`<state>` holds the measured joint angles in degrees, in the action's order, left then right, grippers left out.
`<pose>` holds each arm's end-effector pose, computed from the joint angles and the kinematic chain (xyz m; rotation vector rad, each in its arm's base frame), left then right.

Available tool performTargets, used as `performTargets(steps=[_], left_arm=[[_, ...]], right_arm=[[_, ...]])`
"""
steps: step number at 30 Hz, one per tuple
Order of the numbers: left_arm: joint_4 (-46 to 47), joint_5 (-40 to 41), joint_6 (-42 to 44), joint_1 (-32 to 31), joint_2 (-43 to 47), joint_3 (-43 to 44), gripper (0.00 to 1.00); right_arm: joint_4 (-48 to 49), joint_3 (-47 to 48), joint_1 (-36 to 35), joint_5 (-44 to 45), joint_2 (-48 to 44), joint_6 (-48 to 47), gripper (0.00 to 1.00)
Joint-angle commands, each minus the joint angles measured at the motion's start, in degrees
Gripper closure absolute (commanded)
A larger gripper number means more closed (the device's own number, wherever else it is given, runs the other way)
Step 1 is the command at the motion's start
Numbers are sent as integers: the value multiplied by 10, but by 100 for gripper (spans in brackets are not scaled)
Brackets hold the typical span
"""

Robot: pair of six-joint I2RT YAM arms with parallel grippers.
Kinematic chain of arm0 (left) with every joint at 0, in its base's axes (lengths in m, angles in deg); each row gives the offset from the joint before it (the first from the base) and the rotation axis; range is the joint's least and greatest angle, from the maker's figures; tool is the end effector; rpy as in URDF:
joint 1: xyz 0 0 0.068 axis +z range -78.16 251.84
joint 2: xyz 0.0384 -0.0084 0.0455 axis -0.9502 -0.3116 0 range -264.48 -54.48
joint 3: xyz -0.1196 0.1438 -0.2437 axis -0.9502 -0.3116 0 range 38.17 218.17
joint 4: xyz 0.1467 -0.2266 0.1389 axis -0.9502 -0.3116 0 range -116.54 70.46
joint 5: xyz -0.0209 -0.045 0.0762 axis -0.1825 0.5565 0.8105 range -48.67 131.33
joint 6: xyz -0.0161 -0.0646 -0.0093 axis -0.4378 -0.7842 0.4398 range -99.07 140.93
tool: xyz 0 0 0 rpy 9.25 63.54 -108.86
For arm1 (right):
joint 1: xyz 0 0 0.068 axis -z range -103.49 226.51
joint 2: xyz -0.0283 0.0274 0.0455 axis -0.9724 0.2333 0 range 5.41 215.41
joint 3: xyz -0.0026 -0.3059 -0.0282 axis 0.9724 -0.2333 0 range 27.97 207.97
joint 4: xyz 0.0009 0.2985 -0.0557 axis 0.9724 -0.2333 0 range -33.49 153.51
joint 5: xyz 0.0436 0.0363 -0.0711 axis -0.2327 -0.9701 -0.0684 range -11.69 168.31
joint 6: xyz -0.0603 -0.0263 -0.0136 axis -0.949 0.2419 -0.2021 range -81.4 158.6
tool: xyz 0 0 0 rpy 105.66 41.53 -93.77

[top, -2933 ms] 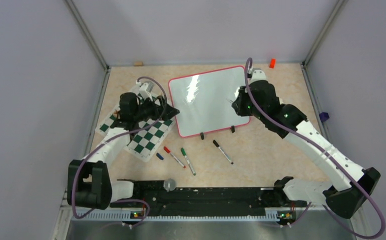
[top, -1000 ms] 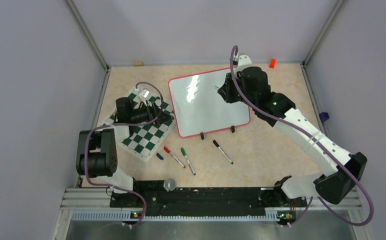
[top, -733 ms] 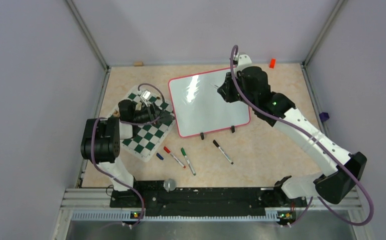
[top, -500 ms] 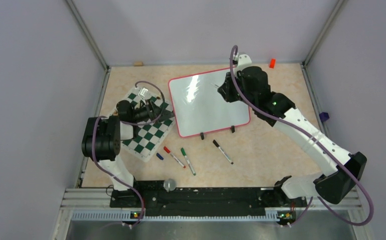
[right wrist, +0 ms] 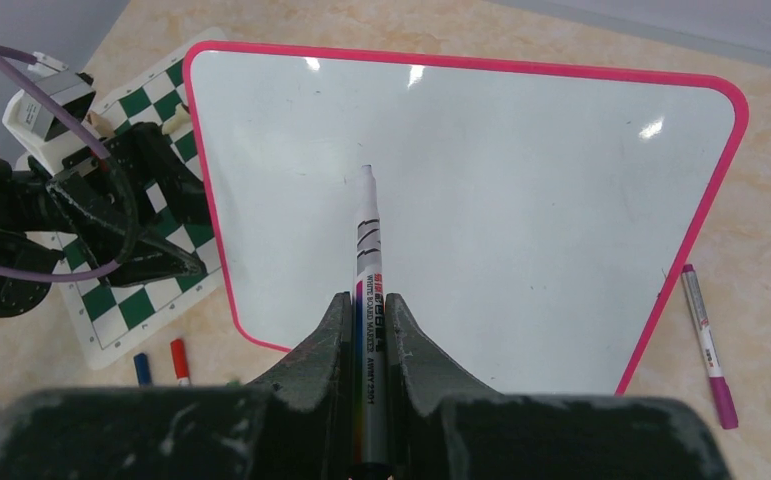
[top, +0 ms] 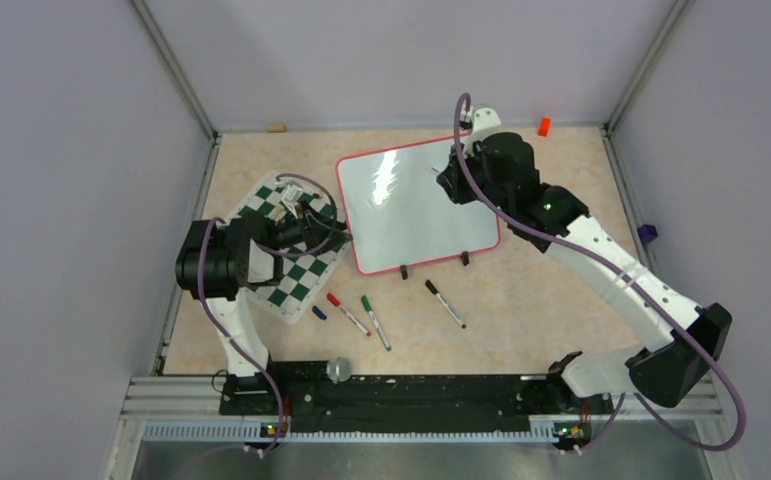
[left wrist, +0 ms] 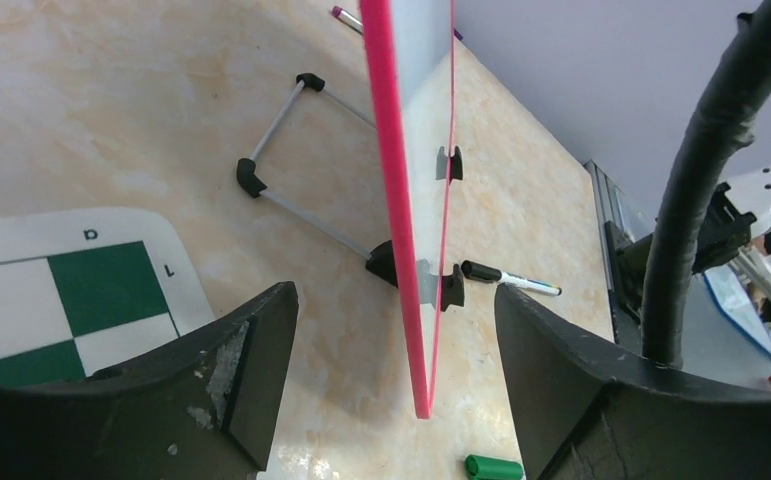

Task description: Write a sentence on the whiteboard

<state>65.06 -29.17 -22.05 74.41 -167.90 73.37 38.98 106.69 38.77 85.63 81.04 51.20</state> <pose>0.3500 -0.0350 0.1272 0.4620 1.6617 -1.4200 0.2811 0.2088 0.4326 -0.3446 1.9392 0.4565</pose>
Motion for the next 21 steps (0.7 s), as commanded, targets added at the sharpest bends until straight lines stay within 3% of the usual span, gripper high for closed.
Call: performTargets(steps=[1,7,11,17,21], left_arm=[[81,-44,26,-12,-12,23,25],[81,-71,26,-22,-8,37,34],[81,-62,24,-22,-13,35,51],[81,-63,17,-40,-24,51,57],[81,-79,13,-58,-40,73,68]], right_arm=[[25,19,3,7,16,-18,100],[28,37,3,9,35,-21,100],[30,39,3,12,36,-24,100],[30,37,3,3,37,-23,100],[30,38,3,3,41,-25,100]])
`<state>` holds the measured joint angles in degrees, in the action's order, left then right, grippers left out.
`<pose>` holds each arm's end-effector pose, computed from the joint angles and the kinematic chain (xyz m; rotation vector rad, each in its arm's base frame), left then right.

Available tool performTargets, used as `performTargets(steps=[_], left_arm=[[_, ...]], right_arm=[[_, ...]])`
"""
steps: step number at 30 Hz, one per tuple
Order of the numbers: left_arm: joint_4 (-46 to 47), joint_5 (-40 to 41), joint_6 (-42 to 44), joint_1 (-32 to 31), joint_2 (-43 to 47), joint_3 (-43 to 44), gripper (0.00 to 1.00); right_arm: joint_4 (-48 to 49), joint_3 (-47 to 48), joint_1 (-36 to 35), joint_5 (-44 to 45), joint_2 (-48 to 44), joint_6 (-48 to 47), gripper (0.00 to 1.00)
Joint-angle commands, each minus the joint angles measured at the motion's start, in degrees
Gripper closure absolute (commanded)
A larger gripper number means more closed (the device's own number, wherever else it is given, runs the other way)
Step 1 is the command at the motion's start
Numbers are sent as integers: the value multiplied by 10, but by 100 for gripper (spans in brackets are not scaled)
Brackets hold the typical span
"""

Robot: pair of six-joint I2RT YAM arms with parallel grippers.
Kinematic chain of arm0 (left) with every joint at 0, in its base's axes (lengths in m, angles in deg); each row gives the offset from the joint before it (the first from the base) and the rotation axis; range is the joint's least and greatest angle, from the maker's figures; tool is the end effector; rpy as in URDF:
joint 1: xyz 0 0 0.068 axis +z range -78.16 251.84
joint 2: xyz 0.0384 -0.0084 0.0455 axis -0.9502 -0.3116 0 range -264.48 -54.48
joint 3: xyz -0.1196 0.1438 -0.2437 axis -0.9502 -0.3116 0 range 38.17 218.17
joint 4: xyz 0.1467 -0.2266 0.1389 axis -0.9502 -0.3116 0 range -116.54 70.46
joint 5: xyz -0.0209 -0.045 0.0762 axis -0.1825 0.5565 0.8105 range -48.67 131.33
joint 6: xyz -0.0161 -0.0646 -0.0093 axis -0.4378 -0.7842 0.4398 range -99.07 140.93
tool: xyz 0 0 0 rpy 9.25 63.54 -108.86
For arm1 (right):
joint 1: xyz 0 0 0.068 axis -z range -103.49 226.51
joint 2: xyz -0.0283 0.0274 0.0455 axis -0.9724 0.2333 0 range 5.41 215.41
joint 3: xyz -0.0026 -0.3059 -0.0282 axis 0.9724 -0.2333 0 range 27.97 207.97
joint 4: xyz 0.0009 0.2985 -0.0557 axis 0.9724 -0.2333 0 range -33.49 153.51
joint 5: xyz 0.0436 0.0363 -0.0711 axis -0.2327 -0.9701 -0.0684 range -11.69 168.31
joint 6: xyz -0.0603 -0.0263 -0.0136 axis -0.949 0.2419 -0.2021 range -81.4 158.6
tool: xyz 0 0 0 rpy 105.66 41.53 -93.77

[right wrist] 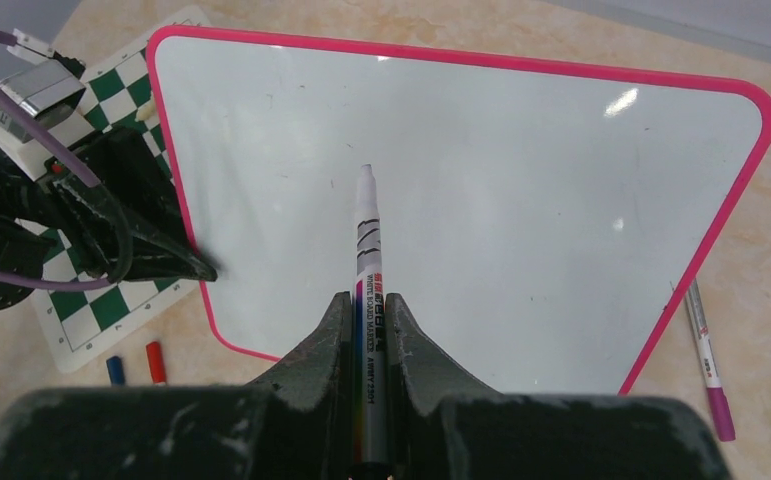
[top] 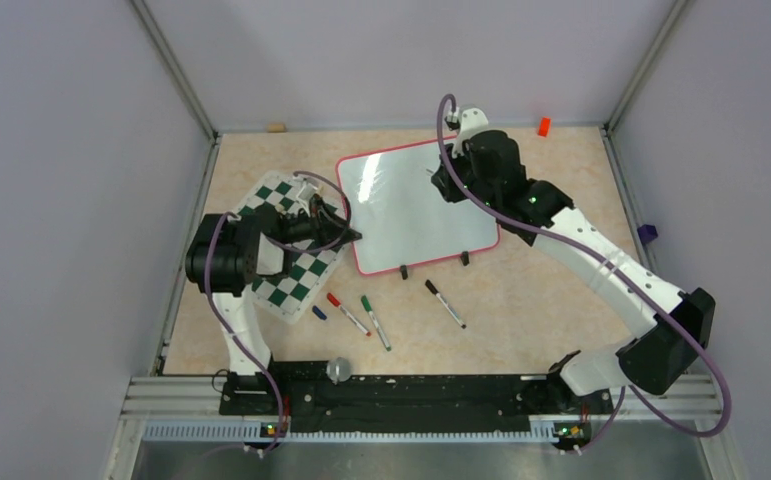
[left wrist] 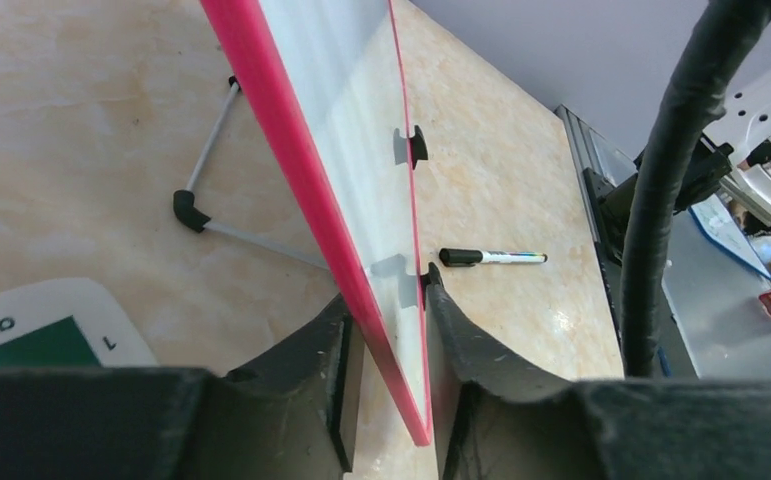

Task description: Write a sentence on the whiteboard

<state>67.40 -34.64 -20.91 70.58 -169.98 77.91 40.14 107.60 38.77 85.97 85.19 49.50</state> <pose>0.3623 -0.0601 0.1347 0.6821 1.5877 -1.4696 0.2997 0.2228 0.4166 -0.3789 1.9654 0.4177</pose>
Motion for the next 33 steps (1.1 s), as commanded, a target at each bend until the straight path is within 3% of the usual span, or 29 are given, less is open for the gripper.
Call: performTargets(steps=[1,7,14,16,33], left_arm=[[58,-25,-1,-21,-23,32,70],[58,-30,-12,-22,-38,50,92],[58,-48,-15,-22,-52,66,94],[58,-53,-18,-22,-58,70,100],[58,-65,-21,-36,-62,72,100]], right_arm=[[19,29,3,-1,0,-8,100],[20,32,3,3,1,-15,100],[21,31,3,-3,5,-15,100],[20,31,3,-2,5,-14,100],[20,18,2,-3,-10,-4,100]])
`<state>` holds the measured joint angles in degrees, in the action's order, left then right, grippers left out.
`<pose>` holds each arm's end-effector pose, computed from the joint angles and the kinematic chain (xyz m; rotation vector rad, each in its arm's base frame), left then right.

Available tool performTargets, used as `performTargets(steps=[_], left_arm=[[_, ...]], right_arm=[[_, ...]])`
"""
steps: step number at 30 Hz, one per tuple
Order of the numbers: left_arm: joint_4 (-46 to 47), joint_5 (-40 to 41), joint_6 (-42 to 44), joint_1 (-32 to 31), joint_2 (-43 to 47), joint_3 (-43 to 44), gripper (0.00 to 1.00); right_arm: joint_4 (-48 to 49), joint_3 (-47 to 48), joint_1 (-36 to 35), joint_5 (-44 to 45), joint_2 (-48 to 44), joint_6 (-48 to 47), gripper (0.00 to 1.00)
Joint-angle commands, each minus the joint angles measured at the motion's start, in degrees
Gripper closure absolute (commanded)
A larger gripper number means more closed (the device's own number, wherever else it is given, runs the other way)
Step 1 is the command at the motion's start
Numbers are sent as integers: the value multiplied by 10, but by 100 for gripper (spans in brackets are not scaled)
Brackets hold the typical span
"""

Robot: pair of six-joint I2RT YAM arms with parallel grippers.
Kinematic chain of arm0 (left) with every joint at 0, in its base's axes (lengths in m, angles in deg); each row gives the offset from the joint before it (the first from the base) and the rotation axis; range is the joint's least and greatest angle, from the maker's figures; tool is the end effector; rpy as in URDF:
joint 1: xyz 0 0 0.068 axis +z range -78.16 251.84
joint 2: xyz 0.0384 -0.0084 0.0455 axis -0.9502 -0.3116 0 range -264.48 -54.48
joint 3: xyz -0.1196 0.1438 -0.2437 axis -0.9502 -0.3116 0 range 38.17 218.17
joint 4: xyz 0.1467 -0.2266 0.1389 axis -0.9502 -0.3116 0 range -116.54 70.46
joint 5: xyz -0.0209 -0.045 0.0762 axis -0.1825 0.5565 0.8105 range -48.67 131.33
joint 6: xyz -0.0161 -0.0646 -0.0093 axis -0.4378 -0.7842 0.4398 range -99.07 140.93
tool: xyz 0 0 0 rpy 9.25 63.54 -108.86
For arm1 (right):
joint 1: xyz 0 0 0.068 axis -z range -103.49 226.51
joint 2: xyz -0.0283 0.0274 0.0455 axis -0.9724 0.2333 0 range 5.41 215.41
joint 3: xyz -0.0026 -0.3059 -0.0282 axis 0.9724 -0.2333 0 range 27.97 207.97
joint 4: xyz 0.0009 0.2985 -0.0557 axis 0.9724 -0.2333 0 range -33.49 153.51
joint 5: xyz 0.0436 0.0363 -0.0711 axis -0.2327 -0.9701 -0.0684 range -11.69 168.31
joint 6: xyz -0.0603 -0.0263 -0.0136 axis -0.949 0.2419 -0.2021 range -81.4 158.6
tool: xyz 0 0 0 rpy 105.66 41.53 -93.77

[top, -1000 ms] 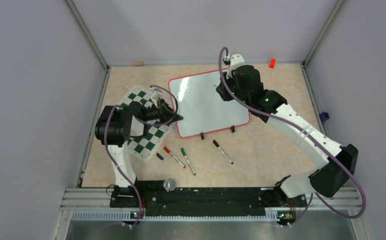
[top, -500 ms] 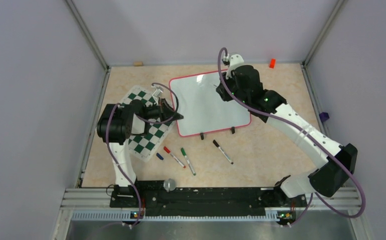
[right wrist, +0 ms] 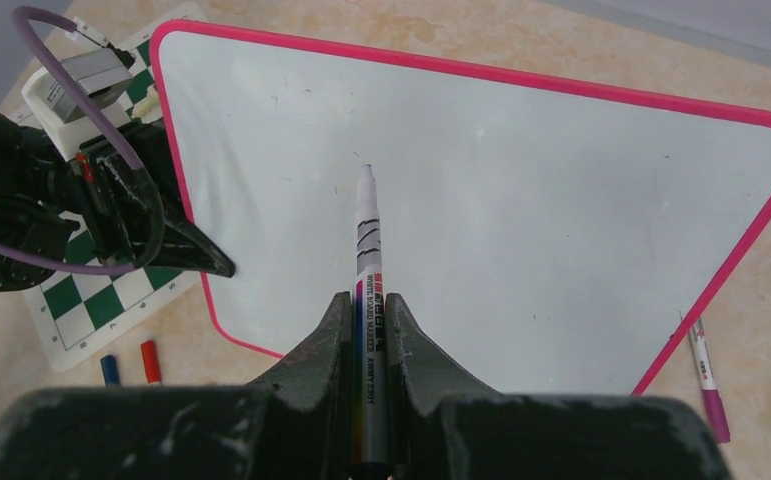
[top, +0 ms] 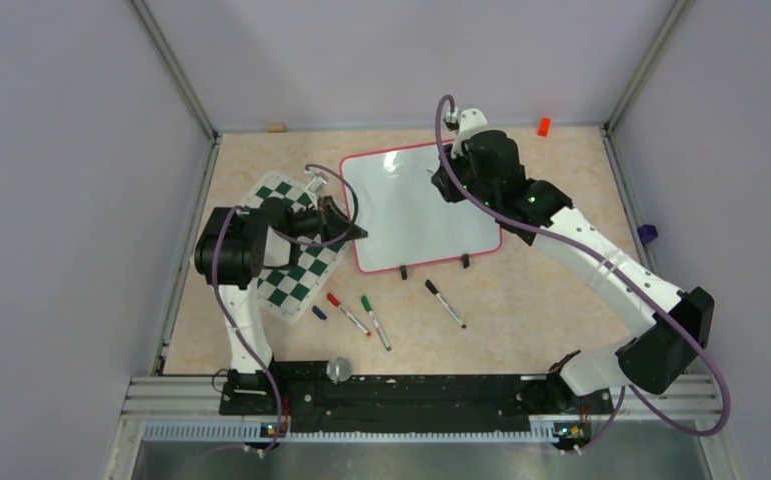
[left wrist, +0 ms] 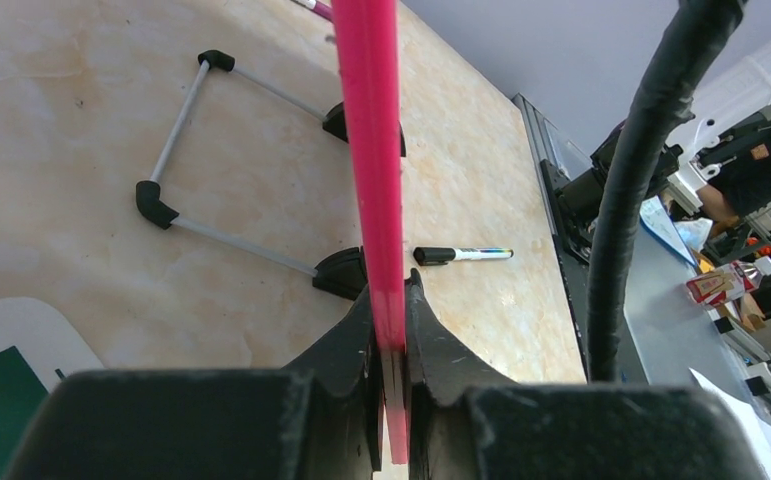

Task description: Write a sentence on the whiteboard

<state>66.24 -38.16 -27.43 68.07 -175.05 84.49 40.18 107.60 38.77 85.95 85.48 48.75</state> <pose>0.3863 -0.0784 0.1256 0.7065 1.6465 -1.6131 0.3009 0.2238 0.4149 -0.3930 1.9660 0.4080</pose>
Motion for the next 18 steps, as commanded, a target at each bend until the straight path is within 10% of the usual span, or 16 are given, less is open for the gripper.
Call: performTargets(steps=[1,18], left_arm=[[70,-26,45,-12,-11,5,100],[70,19,71,-31,-5,-33,100]], right_arm=[[20,15,3,-4,-16,5,100],[17,-7,3,6,-38,26,100]])
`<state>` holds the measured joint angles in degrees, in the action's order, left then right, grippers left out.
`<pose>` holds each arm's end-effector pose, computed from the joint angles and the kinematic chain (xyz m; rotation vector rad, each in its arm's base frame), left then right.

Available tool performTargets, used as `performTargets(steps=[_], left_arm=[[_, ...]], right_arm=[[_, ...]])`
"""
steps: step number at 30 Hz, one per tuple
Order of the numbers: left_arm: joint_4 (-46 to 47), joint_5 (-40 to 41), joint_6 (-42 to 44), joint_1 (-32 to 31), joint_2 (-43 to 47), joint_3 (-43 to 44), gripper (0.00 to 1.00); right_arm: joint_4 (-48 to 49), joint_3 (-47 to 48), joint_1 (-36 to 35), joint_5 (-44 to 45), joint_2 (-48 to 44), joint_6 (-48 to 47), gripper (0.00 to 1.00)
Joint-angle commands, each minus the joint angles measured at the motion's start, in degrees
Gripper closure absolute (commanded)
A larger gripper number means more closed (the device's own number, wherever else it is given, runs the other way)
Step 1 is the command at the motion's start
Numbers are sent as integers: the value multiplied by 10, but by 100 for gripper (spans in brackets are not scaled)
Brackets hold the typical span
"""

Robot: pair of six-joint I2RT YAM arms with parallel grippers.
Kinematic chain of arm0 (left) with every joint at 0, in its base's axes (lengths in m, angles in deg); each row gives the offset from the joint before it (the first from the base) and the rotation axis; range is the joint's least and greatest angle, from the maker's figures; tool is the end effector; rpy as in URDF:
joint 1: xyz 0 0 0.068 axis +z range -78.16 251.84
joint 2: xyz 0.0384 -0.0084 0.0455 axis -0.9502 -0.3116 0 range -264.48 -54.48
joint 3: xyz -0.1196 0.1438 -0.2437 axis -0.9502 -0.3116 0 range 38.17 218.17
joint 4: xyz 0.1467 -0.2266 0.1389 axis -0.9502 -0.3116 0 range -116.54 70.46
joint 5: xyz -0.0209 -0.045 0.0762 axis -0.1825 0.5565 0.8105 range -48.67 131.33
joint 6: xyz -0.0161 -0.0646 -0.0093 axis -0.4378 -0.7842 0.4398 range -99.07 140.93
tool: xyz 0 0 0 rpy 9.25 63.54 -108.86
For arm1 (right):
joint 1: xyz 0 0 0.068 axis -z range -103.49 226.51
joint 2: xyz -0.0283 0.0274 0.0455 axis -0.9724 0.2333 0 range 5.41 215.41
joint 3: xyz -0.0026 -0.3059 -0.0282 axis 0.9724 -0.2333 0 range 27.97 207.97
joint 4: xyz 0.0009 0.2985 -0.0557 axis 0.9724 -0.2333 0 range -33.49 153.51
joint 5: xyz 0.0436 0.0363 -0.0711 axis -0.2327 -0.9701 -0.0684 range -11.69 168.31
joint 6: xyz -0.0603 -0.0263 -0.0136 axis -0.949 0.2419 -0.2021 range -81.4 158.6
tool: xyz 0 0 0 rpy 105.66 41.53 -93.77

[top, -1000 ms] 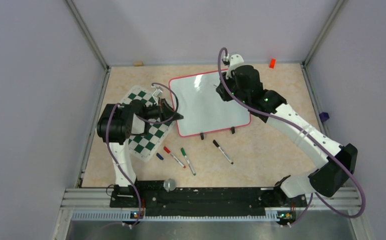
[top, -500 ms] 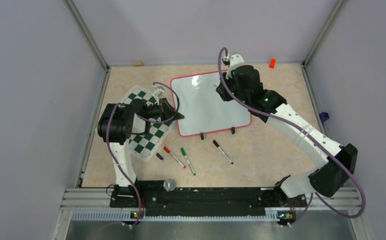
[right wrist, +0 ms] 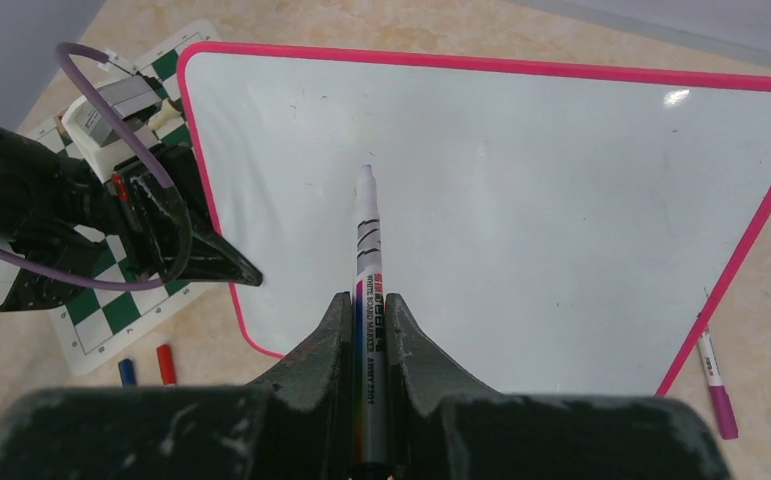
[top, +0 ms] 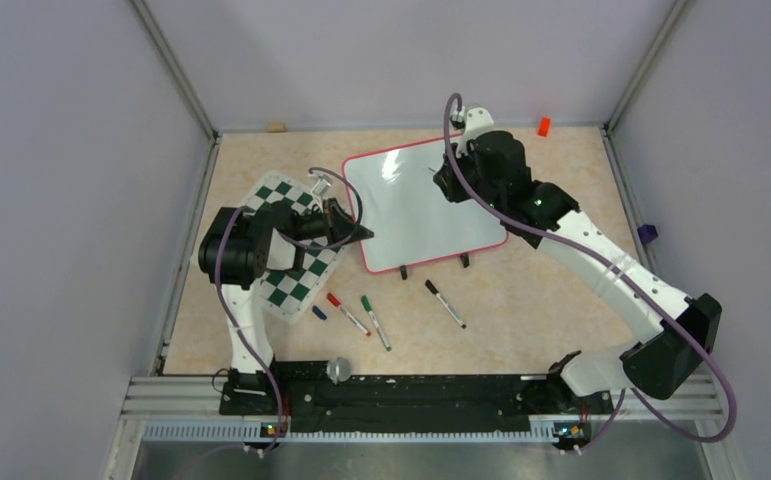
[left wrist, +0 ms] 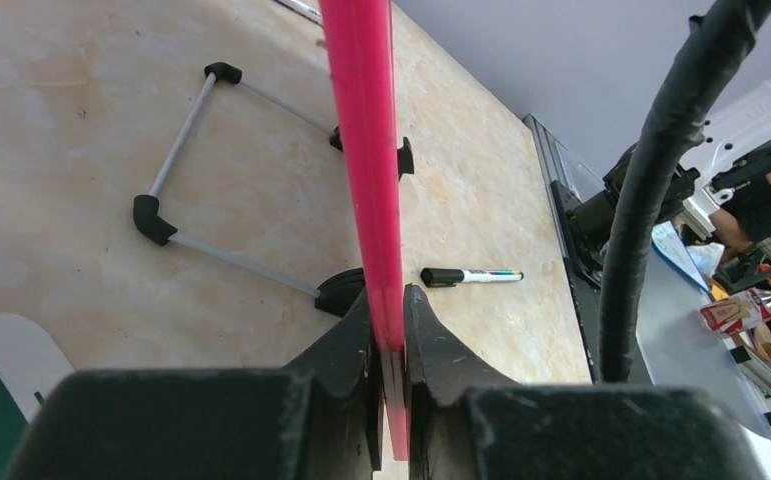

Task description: Write a sentence on the whiteboard

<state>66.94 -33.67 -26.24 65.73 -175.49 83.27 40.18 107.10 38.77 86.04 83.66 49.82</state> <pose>0.3815 -0.0930 0.1200 0.6687 1.6386 -1.5932 0.2933 0.2178 0.4225 -0.3675 1.9493 0.4273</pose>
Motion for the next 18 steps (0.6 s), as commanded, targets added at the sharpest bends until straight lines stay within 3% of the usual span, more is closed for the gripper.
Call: performTargets(steps=[1,18], left_arm=[[63,-26,66,-7,1,-25,100],[63,-46,78,22,-18,-15,100]], right_arm=[[15,-3,3,9,-17,20,100],[-1,16,-13,39,2,50,100]])
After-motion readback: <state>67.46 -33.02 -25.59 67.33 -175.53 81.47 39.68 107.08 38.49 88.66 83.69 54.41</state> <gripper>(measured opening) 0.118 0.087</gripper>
